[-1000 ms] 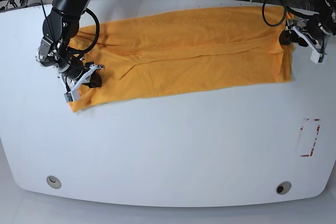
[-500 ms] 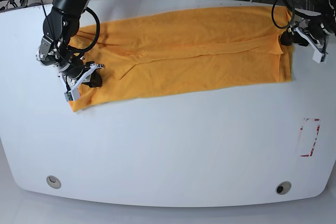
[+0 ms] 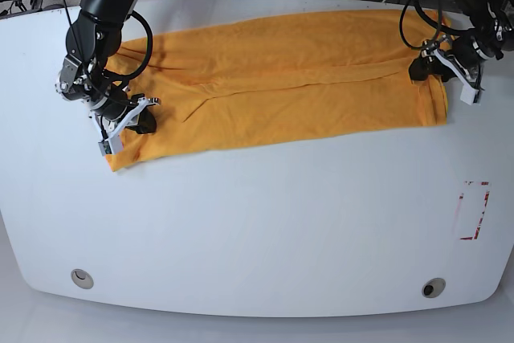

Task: Fold the T-shirt properly
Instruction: 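Grasp the strip end with the left gripper, then fold the strip end with the left gripper toward the right gripper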

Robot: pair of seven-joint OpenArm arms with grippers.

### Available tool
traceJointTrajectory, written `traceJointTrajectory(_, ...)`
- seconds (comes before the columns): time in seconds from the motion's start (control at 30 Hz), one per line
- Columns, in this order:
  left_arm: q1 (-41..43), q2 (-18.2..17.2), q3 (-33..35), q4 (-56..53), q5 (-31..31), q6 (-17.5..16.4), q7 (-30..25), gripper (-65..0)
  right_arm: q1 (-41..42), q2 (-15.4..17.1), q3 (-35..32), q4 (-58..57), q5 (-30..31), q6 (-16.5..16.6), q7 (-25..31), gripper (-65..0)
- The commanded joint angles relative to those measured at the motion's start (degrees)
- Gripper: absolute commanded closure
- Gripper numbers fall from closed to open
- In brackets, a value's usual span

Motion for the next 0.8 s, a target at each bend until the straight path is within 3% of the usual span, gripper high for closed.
traceJointTrajectory(0.0, 0.6, 0.1, 0.4, -0.2, 2.7, 0.3, 3.2, -23.7, -0.5, 0.0, -0.2, -0.5, -3.7, -0.5, -5.0, -5.1)
traceJointTrajectory(0.07, 0.6, 0.1, 2.0, -0.2, 2.7, 0.3, 3.2, -11.7, -0.5, 0.0, -0.2, -0.5, -3.7, -0.5, -5.0, -5.1)
traceJointTrajectory(0.13, 0.9, -0.3, 5.3, 0.2, 2.8, 0.3, 3.2, -6.9, -0.5, 0.0, -0.2, -0.5, -3.7, -0.5, -5.0, -5.1)
traceJointTrajectory(0.43, 2.9, -0.1, 6.2, 13.6, 4.7, 0.3, 3.6, -6.1, -0.4, 0.0, -0.2, -0.5, -3.7, -0.5, -5.0, -5.1)
traceJointTrajectory(0.57, 2.5, 0.8, 6.3, 21.0, 4.7, 0.3, 8.9, -6.1, -0.7, 0.0, -0.2, -0.5, -3.7, -0.5, -5.0, -5.1)
traceJointTrajectory(0.77, -0.5, 2.7, 6.6, 29.8, 4.6, 0.3, 11.3, -6.1, -0.8, 0.0, -0.2, -0.4, -3.7, -0.5, -5.0, -5.1)
